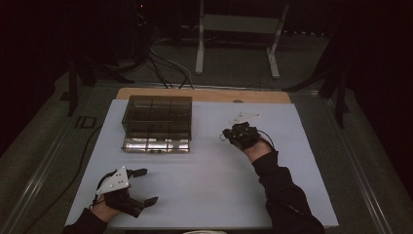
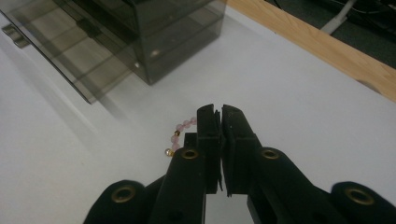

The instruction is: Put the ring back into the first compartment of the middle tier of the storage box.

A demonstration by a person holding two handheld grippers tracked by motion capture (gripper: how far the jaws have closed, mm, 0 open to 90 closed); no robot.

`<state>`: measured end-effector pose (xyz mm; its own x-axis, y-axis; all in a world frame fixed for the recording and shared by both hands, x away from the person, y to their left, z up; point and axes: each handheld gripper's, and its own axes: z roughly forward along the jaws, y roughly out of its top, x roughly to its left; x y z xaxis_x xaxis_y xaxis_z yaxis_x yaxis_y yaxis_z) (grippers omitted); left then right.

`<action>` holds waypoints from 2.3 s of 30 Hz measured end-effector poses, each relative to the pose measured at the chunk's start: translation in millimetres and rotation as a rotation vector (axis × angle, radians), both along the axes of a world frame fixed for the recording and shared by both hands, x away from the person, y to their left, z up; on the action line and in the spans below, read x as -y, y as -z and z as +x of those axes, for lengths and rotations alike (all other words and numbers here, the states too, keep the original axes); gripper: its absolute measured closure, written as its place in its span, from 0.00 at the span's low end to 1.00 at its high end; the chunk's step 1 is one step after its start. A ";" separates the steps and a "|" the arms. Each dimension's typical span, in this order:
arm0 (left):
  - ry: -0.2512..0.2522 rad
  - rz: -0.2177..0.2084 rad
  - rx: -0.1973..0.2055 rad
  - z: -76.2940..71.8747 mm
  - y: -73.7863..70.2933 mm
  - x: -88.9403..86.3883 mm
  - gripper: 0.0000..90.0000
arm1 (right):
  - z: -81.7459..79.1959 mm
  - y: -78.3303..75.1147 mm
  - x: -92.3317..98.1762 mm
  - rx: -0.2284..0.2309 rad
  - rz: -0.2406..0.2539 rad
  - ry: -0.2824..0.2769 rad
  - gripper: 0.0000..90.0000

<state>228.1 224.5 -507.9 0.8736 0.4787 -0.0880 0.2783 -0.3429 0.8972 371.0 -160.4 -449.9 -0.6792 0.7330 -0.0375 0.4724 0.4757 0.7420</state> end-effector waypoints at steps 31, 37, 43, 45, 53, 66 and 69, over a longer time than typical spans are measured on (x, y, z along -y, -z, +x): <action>-0.002 -0.003 0.001 -0.2 -0.5 -0.9 0.01 | 11.2 -28.3 -80.6 0.032 0.019 -0.139 0.97; -0.001 -0.007 -0.001 -0.2 -0.7 -0.8 0.01 | 10.7 -30.4 -99.2 0.036 0.019 -0.172 0.97; 0.000 -0.008 -0.002 -0.1 -0.7 -0.7 0.01 | 11.1 -31.9 -113.7 0.039 0.024 -0.196 0.97; 0.000 -0.009 -0.003 -0.1 -0.6 -0.7 0.01 | 11.7 -32.6 -117.6 0.041 0.025 -0.204 0.97; 0.001 -0.004 -0.001 0.3 -0.5 -1.1 0.01 | 12.2 -36.0 -139.1 0.046 0.038 -0.234 0.97; 0.000 -0.014 -0.002 0.0 -1.2 -1.9 0.01 | 15.7 -38.7 -177.6 0.044 0.050 -0.281 0.97; 0.001 -0.013 -0.002 0.1 -0.9 -1.8 0.01 | 16.3 -37.1 -186.6 0.039 0.052 -0.294 0.97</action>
<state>228.2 226.3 -506.9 0.8738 0.4768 -0.0960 0.2799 -0.3316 0.9009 387.3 26.2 -412.8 -0.8613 0.5069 -0.0359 0.2905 0.5491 0.7837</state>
